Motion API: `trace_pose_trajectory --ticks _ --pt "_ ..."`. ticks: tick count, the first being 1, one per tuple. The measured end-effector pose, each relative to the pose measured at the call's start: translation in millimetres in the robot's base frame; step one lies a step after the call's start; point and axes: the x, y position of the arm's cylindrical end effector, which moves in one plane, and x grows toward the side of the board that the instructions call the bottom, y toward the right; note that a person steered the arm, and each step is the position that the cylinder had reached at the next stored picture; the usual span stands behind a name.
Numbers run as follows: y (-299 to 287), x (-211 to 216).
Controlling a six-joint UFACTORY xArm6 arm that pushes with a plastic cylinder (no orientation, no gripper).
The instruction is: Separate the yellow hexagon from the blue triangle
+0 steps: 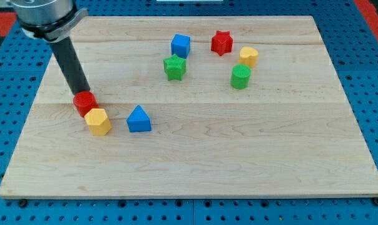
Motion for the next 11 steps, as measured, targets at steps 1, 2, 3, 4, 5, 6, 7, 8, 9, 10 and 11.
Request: trace_pose_trajectory --ticks 1,2,3,4,5,6,7,8,9,10,11 --pt "-5 1" --pt "-31 4" --pt "-42 54" --pt "28 70" --pt "57 48" --pt "52 22" --pt "84 29" --pt "92 67" --pt "119 68" --pt "102 70" --pt "148 59"
